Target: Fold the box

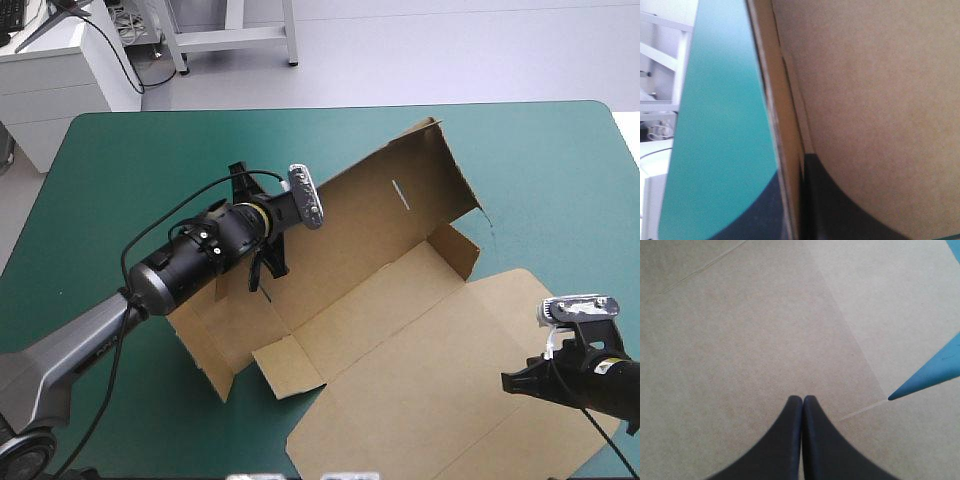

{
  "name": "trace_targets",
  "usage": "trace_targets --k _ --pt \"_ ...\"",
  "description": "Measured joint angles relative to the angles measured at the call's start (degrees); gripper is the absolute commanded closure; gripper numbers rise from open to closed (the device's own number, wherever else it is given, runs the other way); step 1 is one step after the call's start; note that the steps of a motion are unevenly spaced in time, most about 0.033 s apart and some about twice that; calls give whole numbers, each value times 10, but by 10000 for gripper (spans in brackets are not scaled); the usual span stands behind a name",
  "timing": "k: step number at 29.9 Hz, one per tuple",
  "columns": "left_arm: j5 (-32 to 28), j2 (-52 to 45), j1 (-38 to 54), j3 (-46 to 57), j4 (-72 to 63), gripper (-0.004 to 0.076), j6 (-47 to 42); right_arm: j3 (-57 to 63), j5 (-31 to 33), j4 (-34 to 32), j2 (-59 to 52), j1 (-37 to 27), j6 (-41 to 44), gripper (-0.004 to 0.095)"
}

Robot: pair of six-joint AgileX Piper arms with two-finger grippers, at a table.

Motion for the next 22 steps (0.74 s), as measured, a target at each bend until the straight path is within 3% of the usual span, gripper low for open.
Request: trace_targets --k 12,22 --pt "-42 42 -86 -2 379 732 -189 0 0 2 0 0 -5 927" --pt "-117 79 -96 -5 453 732 -212 0 -2 2 0 0 -7 927"
